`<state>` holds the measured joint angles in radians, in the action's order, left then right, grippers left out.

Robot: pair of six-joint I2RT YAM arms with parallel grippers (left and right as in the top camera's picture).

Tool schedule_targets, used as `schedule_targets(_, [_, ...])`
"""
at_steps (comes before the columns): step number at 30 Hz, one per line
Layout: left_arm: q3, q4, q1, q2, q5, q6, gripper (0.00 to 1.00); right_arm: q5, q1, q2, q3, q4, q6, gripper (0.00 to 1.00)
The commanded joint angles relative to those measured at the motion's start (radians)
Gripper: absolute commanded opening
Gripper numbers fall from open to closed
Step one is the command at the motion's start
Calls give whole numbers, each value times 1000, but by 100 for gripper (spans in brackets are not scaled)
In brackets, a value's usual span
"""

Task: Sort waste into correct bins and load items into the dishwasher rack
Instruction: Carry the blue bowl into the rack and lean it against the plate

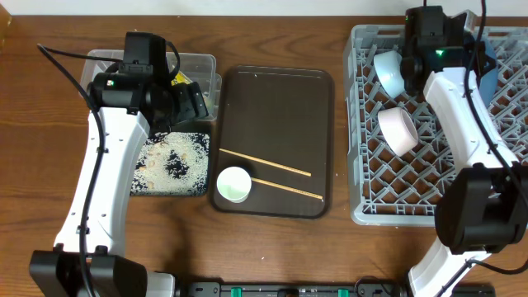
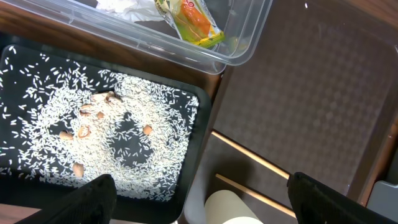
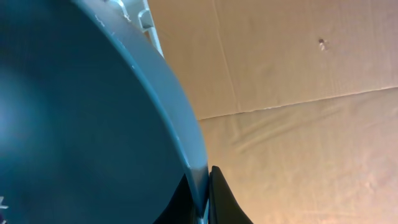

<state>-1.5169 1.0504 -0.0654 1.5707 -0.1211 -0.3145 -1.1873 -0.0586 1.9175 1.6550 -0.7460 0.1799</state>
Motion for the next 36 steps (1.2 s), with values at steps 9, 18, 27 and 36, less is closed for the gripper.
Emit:
schedule_targets(9, [-12,4,5,-16,2,2,90,279,21,16,-14,33,-53,74])
schedule_targets(18, [-12,4,5,-16,2,2,91,372,1,-106,-12,61,-56,85])
schedule_targets(27, [-12,4,5,-16,2,2,91,686,-2,-304,-12,48,-140,99])
schedule_targets(36, [-12,4,5,-16,2,2,90,936,-2,-380,-12,-17,-230,99])
